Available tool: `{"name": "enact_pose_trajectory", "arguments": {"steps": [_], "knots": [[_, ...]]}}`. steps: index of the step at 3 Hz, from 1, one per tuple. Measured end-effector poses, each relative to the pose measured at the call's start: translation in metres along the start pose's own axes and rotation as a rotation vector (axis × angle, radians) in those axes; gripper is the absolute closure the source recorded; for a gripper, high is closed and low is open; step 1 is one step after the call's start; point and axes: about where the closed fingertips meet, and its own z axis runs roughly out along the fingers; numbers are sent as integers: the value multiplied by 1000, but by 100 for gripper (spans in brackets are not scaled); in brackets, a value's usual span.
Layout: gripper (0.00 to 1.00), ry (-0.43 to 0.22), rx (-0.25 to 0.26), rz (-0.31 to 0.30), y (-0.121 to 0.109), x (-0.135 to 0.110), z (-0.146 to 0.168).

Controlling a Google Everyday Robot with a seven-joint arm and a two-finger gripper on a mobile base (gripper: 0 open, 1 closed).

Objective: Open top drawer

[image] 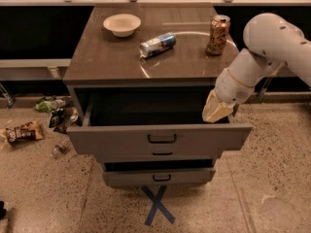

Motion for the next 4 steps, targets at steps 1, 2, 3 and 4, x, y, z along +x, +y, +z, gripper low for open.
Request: {"name": "enact_pose_trajectory", "arguments": {"steps": [1, 2, 3, 4], "knots": [[100, -10, 53, -8, -12, 0, 7], [100, -9, 97, -30, -31, 0, 15], [100, 6, 128, -33, -47, 8, 36], [100, 57, 154, -71, -53, 20, 70]]}}
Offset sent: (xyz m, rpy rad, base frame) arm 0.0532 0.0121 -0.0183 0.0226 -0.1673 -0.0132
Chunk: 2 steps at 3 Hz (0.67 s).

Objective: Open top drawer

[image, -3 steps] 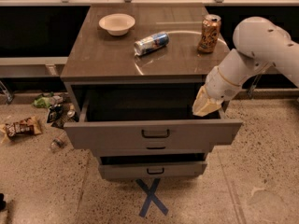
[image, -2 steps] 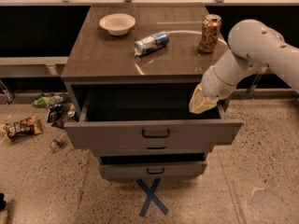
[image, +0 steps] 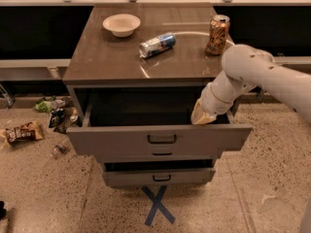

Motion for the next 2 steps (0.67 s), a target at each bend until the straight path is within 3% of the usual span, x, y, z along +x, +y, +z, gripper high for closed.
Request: {"name": "enact_pose_trajectory", "arguments": {"steps": [2], "knots": [[100, 13, 17, -5, -1, 4, 7]]}}
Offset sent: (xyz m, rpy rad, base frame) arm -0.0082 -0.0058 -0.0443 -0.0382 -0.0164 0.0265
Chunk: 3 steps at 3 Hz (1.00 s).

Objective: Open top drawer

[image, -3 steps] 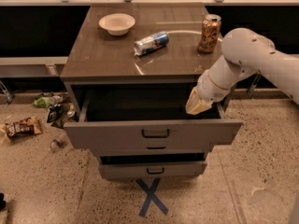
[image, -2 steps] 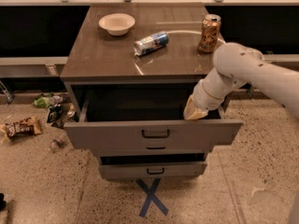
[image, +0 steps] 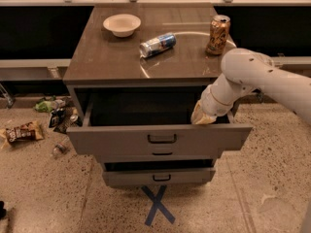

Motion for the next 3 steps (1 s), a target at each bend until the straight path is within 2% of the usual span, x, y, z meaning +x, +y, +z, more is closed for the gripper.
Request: {"name": "enact_pose_trajectory", "arguments": {"steps": [2, 3], "knots": [[100, 5, -18, -4, 8, 0, 0], [100, 4, -88, 24, 23, 1, -10]]}}
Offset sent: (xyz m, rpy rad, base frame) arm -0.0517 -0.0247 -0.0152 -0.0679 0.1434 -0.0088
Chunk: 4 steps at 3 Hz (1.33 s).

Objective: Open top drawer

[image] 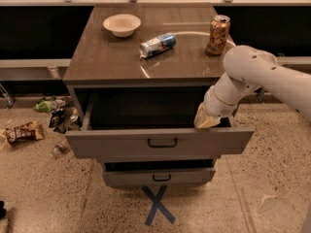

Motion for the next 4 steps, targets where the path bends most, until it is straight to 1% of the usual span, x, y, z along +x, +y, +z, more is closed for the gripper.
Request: {"name": "enact_pose_trajectory", "arguments": {"steps": [1, 2, 3, 4], "knots": [[100, -23, -128, 44, 25, -7, -19], [100, -28, -105, 37, 21, -16, -31], [100, -32, -53, 22, 8, -24, -21], [100, -36, -14, 15, -4, -27, 7]]}}
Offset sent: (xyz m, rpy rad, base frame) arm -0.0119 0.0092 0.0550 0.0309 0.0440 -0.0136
